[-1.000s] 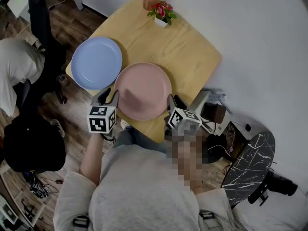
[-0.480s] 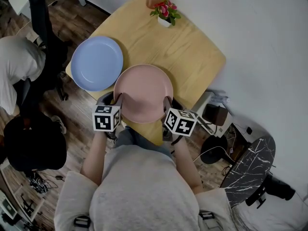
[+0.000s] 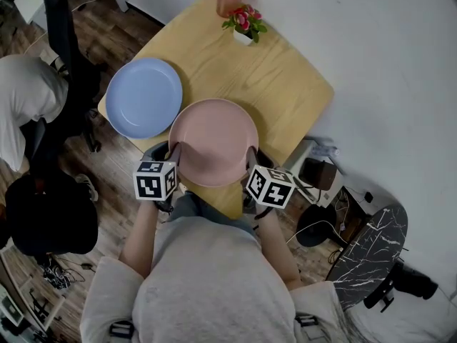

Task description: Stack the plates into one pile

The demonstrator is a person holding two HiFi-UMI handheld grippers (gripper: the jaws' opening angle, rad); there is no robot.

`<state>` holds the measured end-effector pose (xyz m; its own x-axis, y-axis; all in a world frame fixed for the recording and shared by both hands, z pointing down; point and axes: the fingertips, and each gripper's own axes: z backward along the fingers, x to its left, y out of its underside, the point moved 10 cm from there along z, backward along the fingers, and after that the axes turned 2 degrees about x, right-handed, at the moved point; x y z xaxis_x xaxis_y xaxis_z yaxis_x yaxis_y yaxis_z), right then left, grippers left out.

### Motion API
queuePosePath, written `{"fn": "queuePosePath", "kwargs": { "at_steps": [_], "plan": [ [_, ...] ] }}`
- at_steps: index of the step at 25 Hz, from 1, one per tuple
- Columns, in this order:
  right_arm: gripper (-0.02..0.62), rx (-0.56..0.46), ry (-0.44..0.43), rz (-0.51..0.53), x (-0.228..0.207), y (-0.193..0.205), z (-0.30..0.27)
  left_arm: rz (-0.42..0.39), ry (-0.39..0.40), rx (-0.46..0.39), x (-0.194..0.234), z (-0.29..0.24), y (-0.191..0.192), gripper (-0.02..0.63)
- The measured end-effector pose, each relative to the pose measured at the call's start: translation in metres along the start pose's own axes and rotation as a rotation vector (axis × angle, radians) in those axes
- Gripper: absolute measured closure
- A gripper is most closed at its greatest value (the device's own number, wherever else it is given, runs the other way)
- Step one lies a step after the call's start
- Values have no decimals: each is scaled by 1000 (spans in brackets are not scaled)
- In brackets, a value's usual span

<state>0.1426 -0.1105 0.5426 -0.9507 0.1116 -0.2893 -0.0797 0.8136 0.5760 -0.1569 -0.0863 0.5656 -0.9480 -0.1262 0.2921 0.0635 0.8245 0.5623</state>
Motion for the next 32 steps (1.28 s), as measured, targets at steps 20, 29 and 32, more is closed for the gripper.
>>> {"fn": "queuePosePath", "kwargs": {
  "at_steps": [20, 29, 32],
  "plan": [
    [549, -249, -147, 134, 62, -92, 18, 16, -73, -285, 22, 64, -65, 465],
    [552, -289, -192, 119, 87, -113, 8, 44, -84, -309, 45, 73, -86, 466],
    [552, -299, -164, 98, 97, -115, 12, 17, -53, -303, 55, 75, -95, 466]
  ]
}}
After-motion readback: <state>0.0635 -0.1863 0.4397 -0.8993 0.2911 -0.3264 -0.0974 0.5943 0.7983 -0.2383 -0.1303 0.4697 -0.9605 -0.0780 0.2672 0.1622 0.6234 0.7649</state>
